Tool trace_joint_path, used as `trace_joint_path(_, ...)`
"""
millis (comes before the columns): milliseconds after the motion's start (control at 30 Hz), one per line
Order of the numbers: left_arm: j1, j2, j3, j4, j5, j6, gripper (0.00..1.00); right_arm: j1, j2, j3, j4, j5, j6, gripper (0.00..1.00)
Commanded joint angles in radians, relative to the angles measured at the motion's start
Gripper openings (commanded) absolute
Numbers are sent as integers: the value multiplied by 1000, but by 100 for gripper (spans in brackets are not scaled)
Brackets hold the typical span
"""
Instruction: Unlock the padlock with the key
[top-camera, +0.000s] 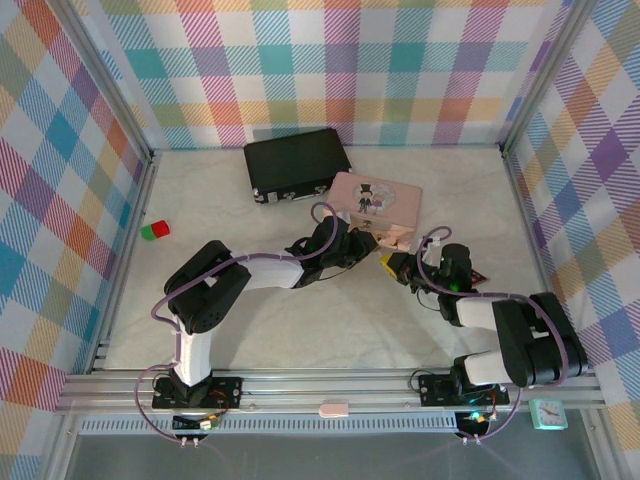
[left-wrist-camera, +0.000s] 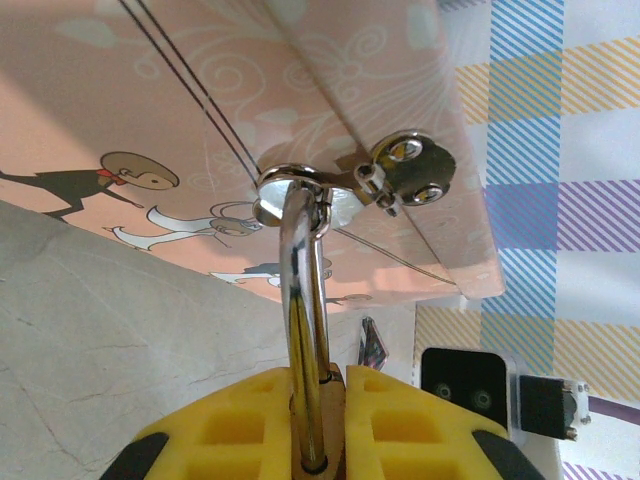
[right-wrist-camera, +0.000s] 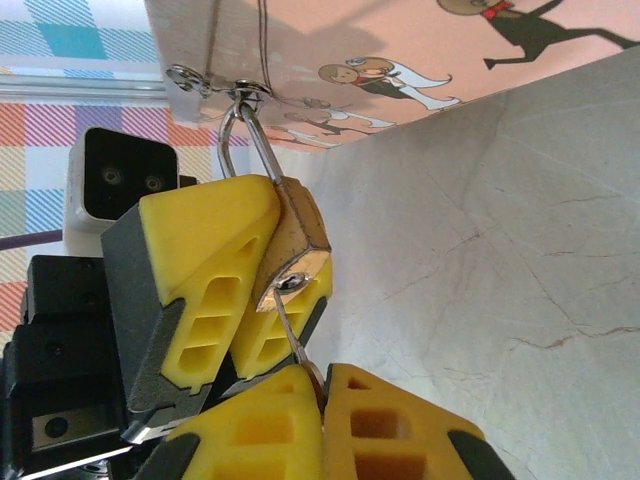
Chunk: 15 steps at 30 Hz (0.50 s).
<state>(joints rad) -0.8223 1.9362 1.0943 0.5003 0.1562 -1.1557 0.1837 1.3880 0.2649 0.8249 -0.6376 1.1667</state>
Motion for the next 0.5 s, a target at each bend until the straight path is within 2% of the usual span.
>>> trace_joint_path(0,-5,-8,9,64,-14,20,0,5,46,15,57,-13,7,0)
trace_joint_path(267,-8,-10,9,67,-12,19,0,5,77,16,146,-21,40,0)
trace_joint_path(467,-9,-4,11,67,-14,19,0,5,4,17,47,-12,5,0)
